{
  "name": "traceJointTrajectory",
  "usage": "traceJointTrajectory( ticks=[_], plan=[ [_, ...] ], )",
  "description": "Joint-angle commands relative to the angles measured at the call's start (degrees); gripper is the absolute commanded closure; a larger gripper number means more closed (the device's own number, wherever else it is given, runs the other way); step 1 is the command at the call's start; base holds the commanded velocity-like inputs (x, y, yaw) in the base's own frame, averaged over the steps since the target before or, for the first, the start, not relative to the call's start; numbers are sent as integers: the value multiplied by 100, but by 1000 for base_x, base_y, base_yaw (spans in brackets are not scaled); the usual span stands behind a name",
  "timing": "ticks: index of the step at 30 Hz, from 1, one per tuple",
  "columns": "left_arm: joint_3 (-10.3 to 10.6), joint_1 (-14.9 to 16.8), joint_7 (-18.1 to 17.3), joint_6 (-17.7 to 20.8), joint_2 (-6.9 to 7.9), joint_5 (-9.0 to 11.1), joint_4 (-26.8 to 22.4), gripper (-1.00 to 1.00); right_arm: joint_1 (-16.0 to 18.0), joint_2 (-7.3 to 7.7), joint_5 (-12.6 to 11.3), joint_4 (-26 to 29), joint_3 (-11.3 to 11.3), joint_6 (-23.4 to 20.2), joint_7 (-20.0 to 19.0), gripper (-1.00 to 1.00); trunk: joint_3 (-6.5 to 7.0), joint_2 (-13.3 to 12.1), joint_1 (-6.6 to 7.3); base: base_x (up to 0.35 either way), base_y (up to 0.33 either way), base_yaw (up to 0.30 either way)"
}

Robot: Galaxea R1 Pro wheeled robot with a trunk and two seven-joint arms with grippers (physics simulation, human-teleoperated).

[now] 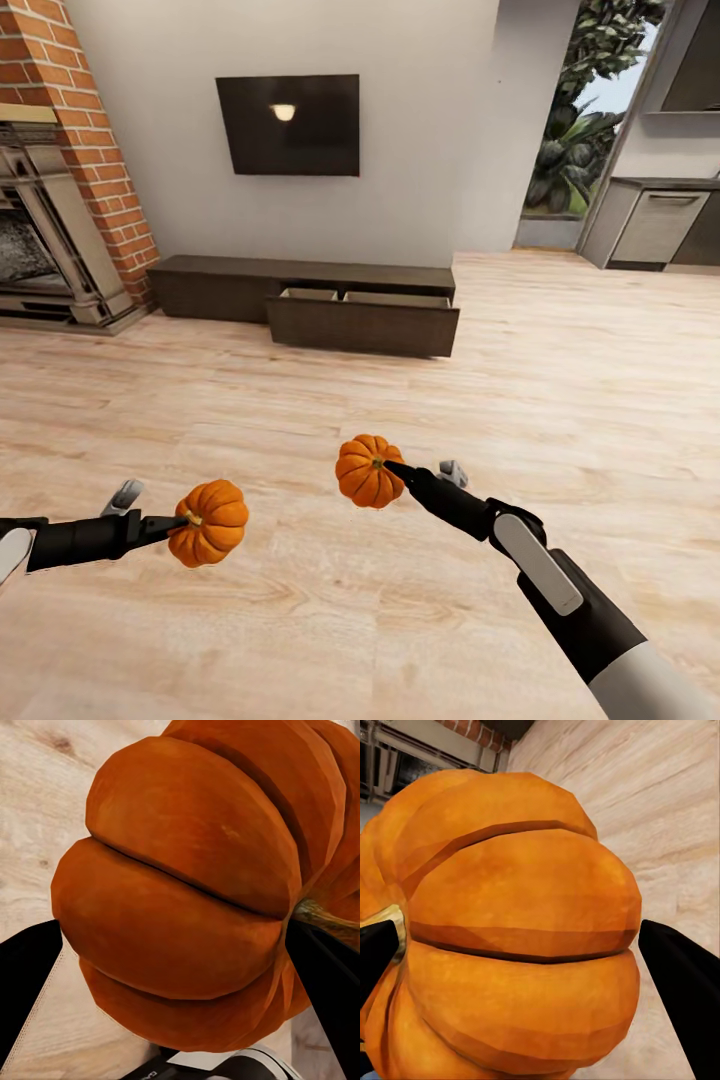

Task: Place each of the two pumpkins and all three candles from the living room inside a cabinet in the living room (use any cabinet), then make sure every cabinet is closed, and position the cauldron so it is next to a table in the living room.

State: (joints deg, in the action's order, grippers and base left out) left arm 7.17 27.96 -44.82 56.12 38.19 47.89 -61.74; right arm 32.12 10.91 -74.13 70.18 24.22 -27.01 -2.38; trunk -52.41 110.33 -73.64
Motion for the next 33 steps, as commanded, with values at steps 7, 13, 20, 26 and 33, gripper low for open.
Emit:
traceJointTrajectory(
  ticks=[7,13,20,26,33],
  plan=[
    [10,7,2,40,4,80,1,100,5,-15,169,-53,26,8,0,100,-4,2,-3,333,0,0],
    [11,7,8,31,4,80,4,100,5,-10,438,-29,7,-5,-4,100,-4,2,-3,333,0,0],
    [11,7,15,31,-151,64,4,100,5,-4,424,52,-4,-6,8,100,-4,2,-3,333,0,0],
    [14,7,9,31,-251,46,4,100,5,-12,456,172,10,1,18,100,-4,2,-3,333,0,0],
    [21,7,8,31,-276,41,2,100,5,-11,460,160,8,-1,13,100,-4,2,-3,333,0,0]
  ],
)
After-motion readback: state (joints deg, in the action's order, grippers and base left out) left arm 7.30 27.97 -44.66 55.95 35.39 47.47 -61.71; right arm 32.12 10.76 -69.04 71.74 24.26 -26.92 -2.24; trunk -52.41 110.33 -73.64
